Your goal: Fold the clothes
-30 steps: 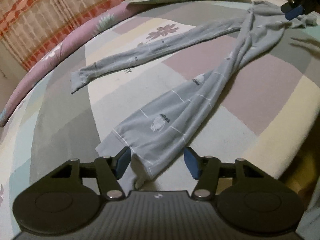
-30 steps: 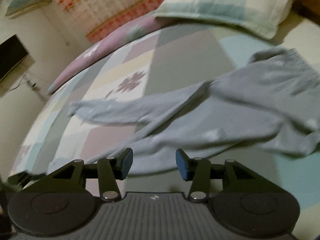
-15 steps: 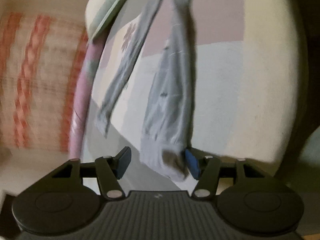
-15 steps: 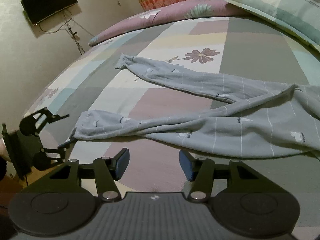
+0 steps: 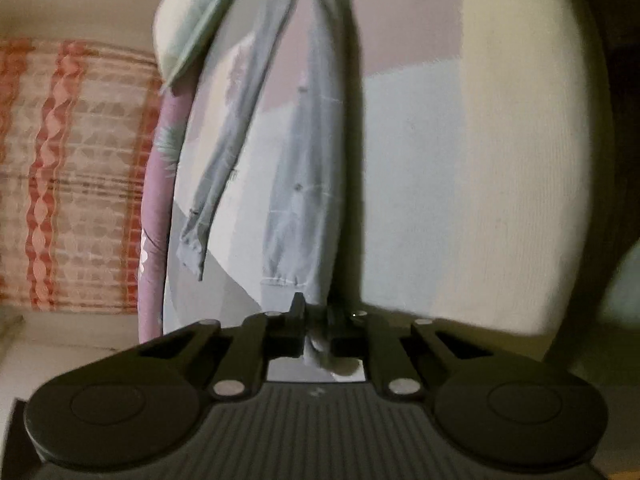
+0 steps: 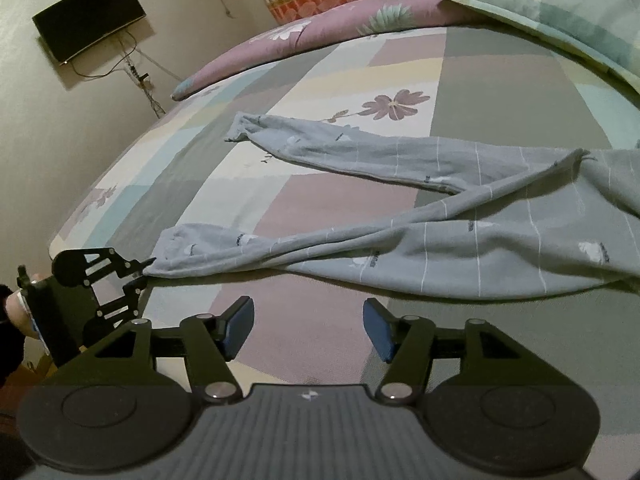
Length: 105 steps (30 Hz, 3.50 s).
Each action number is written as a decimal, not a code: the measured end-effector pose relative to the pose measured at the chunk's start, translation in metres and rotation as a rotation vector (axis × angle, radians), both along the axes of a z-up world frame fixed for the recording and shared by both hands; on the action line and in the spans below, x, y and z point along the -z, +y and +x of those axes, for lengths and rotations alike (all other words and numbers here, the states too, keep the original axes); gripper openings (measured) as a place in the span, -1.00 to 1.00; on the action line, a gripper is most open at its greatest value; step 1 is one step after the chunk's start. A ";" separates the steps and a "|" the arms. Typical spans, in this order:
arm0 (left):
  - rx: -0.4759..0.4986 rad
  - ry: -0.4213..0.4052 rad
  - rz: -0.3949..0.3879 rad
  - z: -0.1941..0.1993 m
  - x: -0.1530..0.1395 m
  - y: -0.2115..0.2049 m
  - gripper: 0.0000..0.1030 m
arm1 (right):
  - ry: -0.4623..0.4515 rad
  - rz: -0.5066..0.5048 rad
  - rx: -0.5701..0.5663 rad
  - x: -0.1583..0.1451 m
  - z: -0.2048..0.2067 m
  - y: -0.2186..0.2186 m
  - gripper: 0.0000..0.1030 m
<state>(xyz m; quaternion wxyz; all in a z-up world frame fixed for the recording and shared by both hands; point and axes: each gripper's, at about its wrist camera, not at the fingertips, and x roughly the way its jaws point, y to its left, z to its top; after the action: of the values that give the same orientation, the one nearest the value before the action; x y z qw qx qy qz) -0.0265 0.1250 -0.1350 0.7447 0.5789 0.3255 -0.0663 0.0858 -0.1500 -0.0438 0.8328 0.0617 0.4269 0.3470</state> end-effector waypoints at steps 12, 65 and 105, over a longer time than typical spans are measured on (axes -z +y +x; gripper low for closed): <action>-0.298 0.063 -0.644 0.102 -0.099 0.067 -0.85 | 0.017 -0.003 0.044 0.002 0.002 -0.012 0.27; -1.052 -0.096 -2.090 0.108 0.011 0.173 -0.09 | 0.094 0.068 0.140 0.013 -0.005 -0.037 0.36; -1.388 -0.169 -1.741 0.046 -0.019 0.194 -0.91 | 0.024 0.283 0.981 0.075 -0.006 -0.268 0.22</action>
<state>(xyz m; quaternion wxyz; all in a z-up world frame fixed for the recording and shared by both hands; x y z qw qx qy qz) 0.0192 0.3193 -0.1158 0.7916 -0.4449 0.3691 0.1980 0.0802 -0.4175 -0.1193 0.8762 0.3711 0.3058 -0.0311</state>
